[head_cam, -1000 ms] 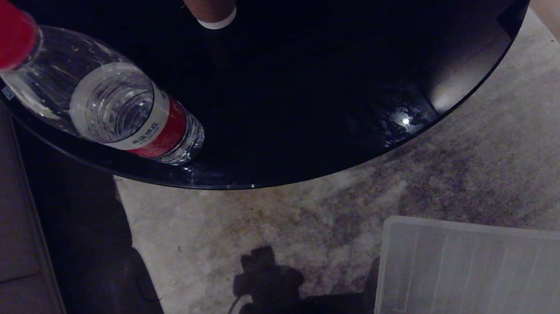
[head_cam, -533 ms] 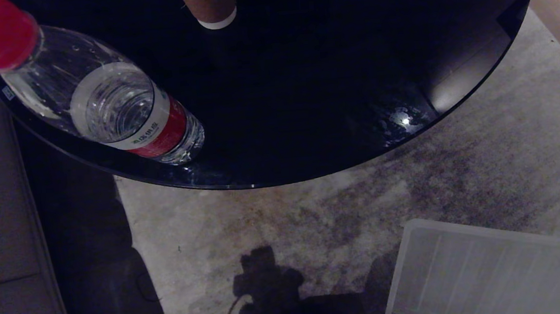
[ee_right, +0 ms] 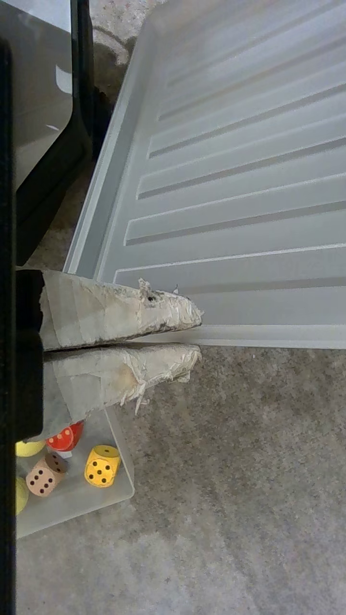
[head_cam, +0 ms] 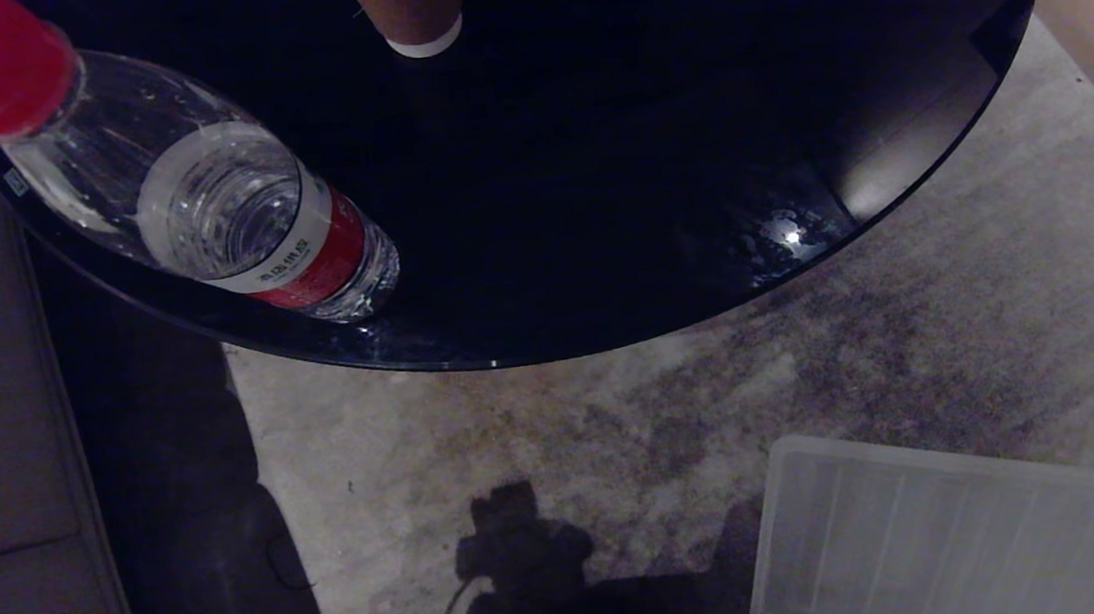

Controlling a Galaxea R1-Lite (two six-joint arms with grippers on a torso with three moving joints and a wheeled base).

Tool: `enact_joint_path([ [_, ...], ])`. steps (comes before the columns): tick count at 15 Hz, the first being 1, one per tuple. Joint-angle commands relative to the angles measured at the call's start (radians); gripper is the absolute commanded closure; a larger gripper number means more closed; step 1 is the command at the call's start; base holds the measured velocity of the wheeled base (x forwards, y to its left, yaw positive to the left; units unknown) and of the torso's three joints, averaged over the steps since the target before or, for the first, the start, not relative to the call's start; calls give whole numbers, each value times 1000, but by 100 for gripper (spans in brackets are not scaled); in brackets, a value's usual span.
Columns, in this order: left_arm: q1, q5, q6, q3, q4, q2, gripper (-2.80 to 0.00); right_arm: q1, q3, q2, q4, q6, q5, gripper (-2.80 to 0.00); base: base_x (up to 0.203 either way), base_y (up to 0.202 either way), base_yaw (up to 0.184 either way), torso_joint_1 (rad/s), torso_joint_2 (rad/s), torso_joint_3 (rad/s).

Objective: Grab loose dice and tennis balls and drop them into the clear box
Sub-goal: Close the lid

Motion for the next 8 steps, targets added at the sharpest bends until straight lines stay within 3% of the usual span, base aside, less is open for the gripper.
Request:
enact_joint_path([
  [1, 0, 2, -1, 0, -1, 1, 0, 0, 9, 3, 0, 0, 1, 0, 0, 0, 0, 0, 0, 0],
  [8, 0, 1, -1, 0, 0, 1, 0, 0, 9, 3, 0, 0, 1, 0, 0, 0, 0, 0, 0, 6],
])
